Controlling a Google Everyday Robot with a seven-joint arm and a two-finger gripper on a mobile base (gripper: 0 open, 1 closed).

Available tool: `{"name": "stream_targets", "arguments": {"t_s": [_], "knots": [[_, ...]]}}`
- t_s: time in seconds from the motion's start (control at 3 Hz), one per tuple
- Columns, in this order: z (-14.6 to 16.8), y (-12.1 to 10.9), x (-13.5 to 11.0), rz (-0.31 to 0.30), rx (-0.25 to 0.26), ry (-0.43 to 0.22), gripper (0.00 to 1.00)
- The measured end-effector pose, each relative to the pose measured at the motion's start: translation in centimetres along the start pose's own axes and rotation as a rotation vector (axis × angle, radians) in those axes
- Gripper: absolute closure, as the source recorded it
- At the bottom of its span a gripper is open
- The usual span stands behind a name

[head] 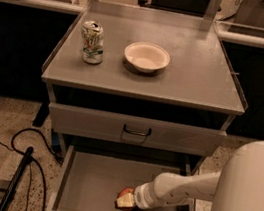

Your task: Place apple into middle drawer

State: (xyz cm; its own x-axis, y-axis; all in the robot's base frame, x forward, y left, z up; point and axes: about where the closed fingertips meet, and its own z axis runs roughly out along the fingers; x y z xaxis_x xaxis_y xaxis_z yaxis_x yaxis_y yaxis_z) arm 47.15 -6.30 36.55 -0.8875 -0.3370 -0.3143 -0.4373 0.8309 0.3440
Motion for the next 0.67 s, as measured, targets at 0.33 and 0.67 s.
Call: {"name": "stream_targets", "arguments": {"t_s": [0.33,0.67], "knots": [[0.0,0.0,0.0,0.0,0.0,0.0,0.34],[0.0,0.0,0.0,0.0,0.0,0.0,0.13]]}}
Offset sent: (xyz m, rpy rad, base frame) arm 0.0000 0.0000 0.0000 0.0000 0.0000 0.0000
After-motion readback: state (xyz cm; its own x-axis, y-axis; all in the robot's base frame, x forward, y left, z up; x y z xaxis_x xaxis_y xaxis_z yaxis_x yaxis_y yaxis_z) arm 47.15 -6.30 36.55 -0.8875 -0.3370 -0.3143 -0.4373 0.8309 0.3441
